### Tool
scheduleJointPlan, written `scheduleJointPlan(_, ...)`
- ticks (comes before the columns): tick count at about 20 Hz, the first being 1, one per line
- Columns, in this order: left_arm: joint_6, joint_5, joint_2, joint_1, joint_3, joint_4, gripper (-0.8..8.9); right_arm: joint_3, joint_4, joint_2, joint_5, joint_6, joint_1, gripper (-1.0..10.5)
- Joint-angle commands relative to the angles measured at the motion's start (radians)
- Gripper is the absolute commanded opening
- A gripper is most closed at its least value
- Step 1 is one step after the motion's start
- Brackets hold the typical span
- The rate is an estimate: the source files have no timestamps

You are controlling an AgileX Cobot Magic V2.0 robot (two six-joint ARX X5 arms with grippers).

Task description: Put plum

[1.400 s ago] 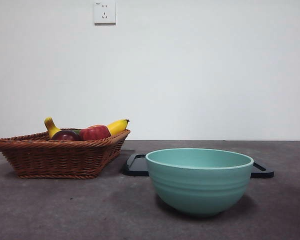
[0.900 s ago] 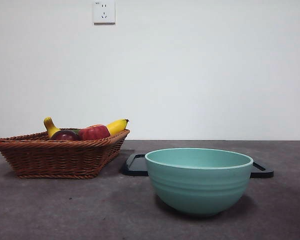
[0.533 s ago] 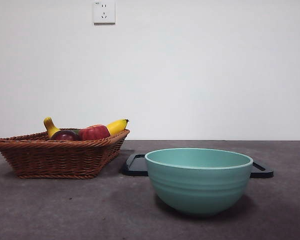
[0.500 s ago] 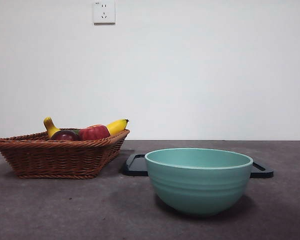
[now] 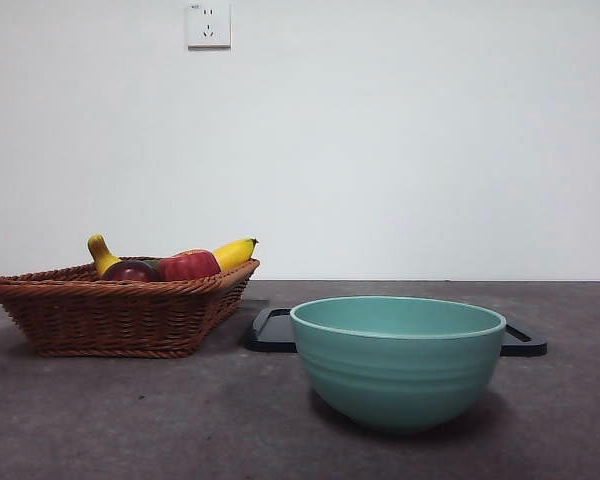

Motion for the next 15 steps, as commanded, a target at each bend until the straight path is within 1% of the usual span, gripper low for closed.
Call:
scheduleJointPlan(1, 0.100, 0.039, 0.044, -0.005, 0.064, -0.055, 0.09, 0.074, -0.067, 0.079, -0.054, -0.068, 0.002, 0.0)
scheduleJointPlan(5, 0.159, 0.061, 0.093, -0.027, 0.128, -0.149, 0.09, 0.164, -0.164, 0.183, -0.103, -0.116, 0.018, 0.0)
scheduleJointPlan(8, 0.199, 0.076, 0.123, -0.049, 0.166, -0.210, 0.09, 0.216, -0.225, 0.248, -0.106, -0.154, 0.045, 0.0)
scheduleJointPlan(12, 0.244, 0.090, 0.164, -0.085, 0.187, -0.289, 0.09, 0.264, -0.324, 0.328, -0.104, -0.217, 0.111, 0.0)
scheduleJointPlan(15, 0.252, 0.089, 0.170, -0.092, 0.187, -0.297, 0.09, 0.264, -0.354, 0.342, -0.101, -0.232, 0.146, 0.0)
